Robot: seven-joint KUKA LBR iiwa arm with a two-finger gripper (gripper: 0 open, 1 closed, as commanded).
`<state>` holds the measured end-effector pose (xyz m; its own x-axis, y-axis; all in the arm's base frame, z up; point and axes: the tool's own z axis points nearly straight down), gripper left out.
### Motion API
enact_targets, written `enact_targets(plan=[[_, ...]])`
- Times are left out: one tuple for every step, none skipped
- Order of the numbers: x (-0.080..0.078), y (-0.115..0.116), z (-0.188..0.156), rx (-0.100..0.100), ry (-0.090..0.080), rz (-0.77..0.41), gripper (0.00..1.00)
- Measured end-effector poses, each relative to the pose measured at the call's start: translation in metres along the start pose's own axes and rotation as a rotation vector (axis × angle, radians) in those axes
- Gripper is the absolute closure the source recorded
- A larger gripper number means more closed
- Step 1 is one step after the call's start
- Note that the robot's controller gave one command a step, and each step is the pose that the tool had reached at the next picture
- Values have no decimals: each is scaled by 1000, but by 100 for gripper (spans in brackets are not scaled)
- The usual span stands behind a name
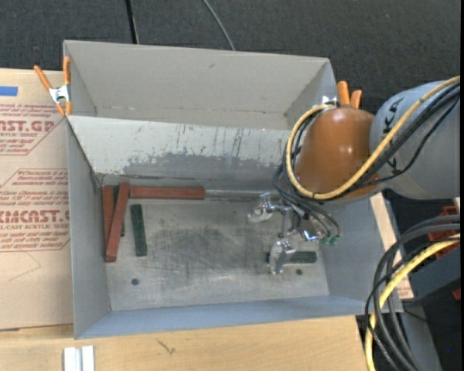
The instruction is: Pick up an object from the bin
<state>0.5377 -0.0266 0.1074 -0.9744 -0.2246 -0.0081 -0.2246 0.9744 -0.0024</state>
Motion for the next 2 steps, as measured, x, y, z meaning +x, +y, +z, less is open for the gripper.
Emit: enact_targets(plan=[[6,-39,-5,-5,9,-81,0],[29,-25,31,2,-9,-207,100]])
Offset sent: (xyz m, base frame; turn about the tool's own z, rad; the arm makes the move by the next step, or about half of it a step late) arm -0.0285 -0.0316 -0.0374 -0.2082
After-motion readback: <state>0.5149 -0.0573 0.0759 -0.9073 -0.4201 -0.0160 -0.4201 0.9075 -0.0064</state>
